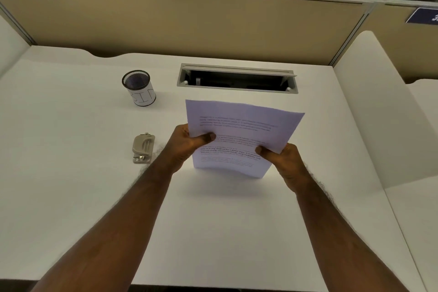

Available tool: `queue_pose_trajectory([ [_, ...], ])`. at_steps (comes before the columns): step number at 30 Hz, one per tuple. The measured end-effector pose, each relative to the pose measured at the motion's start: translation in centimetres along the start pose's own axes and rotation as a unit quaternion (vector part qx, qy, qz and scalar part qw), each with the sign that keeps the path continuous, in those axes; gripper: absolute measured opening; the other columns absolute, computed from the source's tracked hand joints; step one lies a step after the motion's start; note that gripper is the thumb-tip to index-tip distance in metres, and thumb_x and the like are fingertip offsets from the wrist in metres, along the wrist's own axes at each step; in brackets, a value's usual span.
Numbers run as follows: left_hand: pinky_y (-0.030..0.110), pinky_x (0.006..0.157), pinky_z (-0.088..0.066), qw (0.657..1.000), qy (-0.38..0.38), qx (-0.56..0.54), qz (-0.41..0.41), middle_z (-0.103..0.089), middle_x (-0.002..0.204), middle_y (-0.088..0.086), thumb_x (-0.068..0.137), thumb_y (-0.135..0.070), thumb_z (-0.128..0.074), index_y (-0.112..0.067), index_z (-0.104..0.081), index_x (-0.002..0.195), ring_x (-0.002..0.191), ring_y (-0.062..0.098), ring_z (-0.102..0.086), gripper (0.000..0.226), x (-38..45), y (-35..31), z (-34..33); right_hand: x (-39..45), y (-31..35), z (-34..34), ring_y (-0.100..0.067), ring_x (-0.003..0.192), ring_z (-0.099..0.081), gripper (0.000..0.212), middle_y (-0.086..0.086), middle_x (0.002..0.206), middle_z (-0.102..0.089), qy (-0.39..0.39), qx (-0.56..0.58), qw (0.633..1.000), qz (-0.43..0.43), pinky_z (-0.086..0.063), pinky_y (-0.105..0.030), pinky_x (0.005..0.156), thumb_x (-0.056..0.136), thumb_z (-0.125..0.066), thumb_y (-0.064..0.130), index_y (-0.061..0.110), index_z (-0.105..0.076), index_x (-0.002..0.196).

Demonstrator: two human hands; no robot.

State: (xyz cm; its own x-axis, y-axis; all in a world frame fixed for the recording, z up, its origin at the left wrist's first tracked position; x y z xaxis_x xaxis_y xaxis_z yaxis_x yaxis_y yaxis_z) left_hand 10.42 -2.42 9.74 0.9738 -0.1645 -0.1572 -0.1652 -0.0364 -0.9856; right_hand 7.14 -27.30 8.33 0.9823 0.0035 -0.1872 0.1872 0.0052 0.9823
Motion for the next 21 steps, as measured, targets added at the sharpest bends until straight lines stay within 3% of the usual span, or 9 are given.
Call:
queue_pose_trajectory([
  [4,0.049,0.091,-0.056,1.000,0.001,0.026,-0.004,-0.073,0.112,0.007,0.076,-0.020,-0.077,-0.014,-0.068,0.117,0.101,0.027,-0.069,0.042,0.0,-0.3,-0.9,0.0,0.3,-0.8,-0.025,0.099,-0.069,0.026,-0.005,0.106,-0.074,-0.003,0.000,1.000,0.006,-0.055,-0.048,0.091,0.071,-0.080,0.024,0.031,-0.075,0.096],
  [11,0.050,0.089,-0.056,0.999,-0.019,-0.008,-0.034,-0.071,0.113,0.008,0.074,-0.023,-0.077,-0.026,-0.068,0.112,0.104,0.030,-0.067,0.039,0.3,-1.7,-0.7,0.2,2.1,-1.1,-0.022,0.093,-0.070,0.025,0.001,0.099,-0.075,-0.015,0.017,0.999,0.044,-0.057,-0.041,0.086,0.080,-0.076,0.012,0.033,-0.075,0.093],
  [16,0.056,0.090,-0.054,1.000,-0.023,0.014,-0.003,-0.072,0.112,0.008,0.073,-0.026,-0.077,-0.016,-0.067,0.118,0.103,0.030,-0.068,0.047,0.1,0.4,-0.7,0.3,0.0,-1.3,-0.021,0.094,-0.070,0.022,-0.001,0.102,-0.075,-0.025,-0.018,1.000,0.004,-0.055,-0.049,0.090,0.077,-0.079,0.020,0.031,-0.073,0.095],
  [21,0.046,0.089,-0.057,1.000,-0.021,-0.006,-0.021,-0.071,0.115,0.009,0.075,-0.023,-0.077,-0.014,-0.067,0.120,0.104,0.030,-0.067,0.046,0.1,-0.4,-0.7,0.7,0.4,-1.2,-0.026,0.099,-0.069,0.026,-0.005,0.105,-0.074,-0.021,-0.004,1.000,0.022,-0.056,-0.048,0.089,0.076,-0.079,0.024,0.030,-0.073,0.100],
])
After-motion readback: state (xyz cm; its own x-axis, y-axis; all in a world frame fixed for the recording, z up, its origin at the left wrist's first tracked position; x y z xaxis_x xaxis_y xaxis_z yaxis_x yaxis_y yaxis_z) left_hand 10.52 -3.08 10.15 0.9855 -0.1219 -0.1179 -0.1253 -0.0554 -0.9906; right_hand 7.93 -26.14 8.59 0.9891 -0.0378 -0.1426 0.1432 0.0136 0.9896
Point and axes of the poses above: each hand's wrist, its own x-axis towards the middle knuckle, its own z-axis out of the back of the hand, y = z × x, the point moved 7 cm from there along x, towards the middle knuckle
